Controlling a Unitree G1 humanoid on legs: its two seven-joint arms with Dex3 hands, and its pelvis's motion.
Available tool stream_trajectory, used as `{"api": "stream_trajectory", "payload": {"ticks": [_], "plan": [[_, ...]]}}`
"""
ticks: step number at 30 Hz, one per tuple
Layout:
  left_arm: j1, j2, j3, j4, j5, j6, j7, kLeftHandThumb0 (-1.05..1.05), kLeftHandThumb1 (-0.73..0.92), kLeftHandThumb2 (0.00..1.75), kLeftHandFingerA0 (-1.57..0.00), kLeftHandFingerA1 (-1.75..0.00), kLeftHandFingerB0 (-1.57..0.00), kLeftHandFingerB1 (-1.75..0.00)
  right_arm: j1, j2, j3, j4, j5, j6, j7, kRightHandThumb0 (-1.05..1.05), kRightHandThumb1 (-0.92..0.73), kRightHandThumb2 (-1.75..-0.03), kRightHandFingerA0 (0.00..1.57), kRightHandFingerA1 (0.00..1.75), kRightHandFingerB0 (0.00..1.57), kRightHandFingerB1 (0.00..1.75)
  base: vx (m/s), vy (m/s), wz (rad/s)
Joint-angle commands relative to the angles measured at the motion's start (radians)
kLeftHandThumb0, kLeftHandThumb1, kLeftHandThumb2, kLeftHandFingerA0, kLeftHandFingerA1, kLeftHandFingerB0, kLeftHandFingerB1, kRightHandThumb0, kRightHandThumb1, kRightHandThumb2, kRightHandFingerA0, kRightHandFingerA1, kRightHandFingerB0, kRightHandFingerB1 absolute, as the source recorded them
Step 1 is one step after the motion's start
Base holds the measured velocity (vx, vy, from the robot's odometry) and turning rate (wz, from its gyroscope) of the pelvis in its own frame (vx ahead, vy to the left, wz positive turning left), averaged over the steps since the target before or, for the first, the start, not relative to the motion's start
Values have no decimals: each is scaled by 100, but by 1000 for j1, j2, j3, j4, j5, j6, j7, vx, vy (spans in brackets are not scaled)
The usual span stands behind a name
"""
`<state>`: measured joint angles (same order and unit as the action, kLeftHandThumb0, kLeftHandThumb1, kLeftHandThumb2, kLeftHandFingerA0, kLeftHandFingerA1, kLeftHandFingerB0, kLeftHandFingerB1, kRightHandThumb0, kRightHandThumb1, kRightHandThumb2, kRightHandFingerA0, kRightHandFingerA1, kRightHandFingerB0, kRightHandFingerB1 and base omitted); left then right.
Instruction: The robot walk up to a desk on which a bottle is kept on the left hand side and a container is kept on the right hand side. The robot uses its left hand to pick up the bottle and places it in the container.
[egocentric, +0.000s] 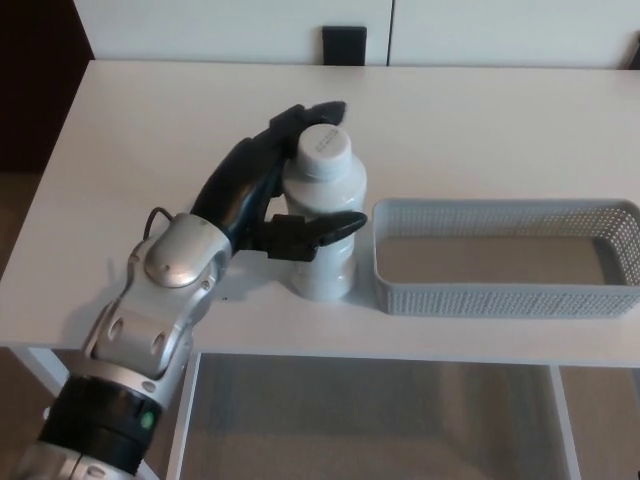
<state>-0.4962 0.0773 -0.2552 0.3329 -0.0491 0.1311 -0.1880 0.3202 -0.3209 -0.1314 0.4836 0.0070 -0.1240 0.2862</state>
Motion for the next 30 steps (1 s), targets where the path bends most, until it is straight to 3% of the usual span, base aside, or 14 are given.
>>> {"api": "stream_trajectory", "payload": {"ticks": [1, 2, 3, 10, 11, 13, 14, 17, 18, 21, 22, 26, 27, 30], "plan": [[66, 48, -123, 86, 194, 55, 37, -3, 73, 61, -110, -97, -85, -56, 4, -10, -1, -34, -9, 59, -22, -39, -68, -72, 30, 45, 27, 42, 0, 0, 0], [63, 49, -124, 80, 193, 55, 37, -3, 72, 61, -105, -104, -85, -61, 0, -10, -1, -35, -9, 64, -24, -31, -51, -92, 22, 53, 19, 50, 0, 0, 0], [59, 53, -122, 72, 187, 54, 38, -4, 73, 61, -103, -103, -81, -66, -2, -10, 1, -43, -11, 73, -25, -33, -71, -61, 30, 41, 30, 38, 0, 0, 0], [60, 58, -97, 21, 147, 37, 33, -1, 75, 61, -102, -106, -79, -75, 1, -14, 5, -66, -13, 93, -22, -33, -73, -62, 30, 42, 30, 38, 0, 0, 0], [61, 48, -68, -29, 104, 34, 18, -1, 76, 62, -103, -102, -77, -77, -2, -13, 6, -63, -14, 92, -24, -31, -52, -93, 21, 52, 21, 51, 0, 0, 0], [59, 44, -54, -61, 86, 44, 7, -3, 76, 62, -106, -93, -78, -73, -4, -13, 5, -62, -14, 91, -24, -31, -52, -93, 20, 52, 21, 51, 0, 0, 0], [54, 40, -46, -82, 81, 53, 9, -5, 75, 61, -109, -92, -81, -71, -6, -14, 6, -57, -13, 90, -22, -34, -73, -62, 29, 41, 31, 39, 0, 0, 0], [40, 25, -18, -146, 58, 64, 12, -5, 74, 61, -104, -93, -82, -67, -15, -14, 4, -46, -10, 89, -18, -34, -72, -62, 29, 40, 32, 39, 0, 0, 0], [27, 1, 14, -210, 23, 74, 17, -3, 74, 61, -113, -84, -86, -71, -19, -14, 2, -43, -7, 91, -17, -35, -71, -61, 29, 40, 33, 39, 0, 0, 0], [14, -14, 27, -266, 33, 119, 27, -8, 75, 60, -119, -76, -88, -70, -22, -16, 3, -39, -9, 87, -15, -35, -71, -61, 30, 40, 33, 39, 0, 0, 0], [2, -27, 34, -294, 35, 129, 35, -8, 77, 62, -118, -90, -85, -73, -23, -18, 3, -41, -9, 88, -15, -35, -72, -61, 30, 41, 34, 39, 0, 0, 0], [-43, -68, 51, -364, 41, 156, 61, -12, 78, 63, -114, -95, -85, -75, -24, -21, 1, -51, -10, 89, -16, -34, -72, -61, 30, 41, 34, 39, 0, 0, 0], [-78, -73, 49, -384, 49, 152, 51, -17, 81, 64, -114, -98, -77, -90, -30, -22, 1, -43, -8, 87, -12, -35, -72, -61, 31, 41, 33, 39, 0, 0, 0], [-106, -79, 39, -396, 75, 154, 49, -22, 82, 63, -113, -101, -76, -95, -31, -22, 2, -45, -8, 89, -13, -33, -73, -61, 31, 41, 34, 39, 0, 0, 0]]}}
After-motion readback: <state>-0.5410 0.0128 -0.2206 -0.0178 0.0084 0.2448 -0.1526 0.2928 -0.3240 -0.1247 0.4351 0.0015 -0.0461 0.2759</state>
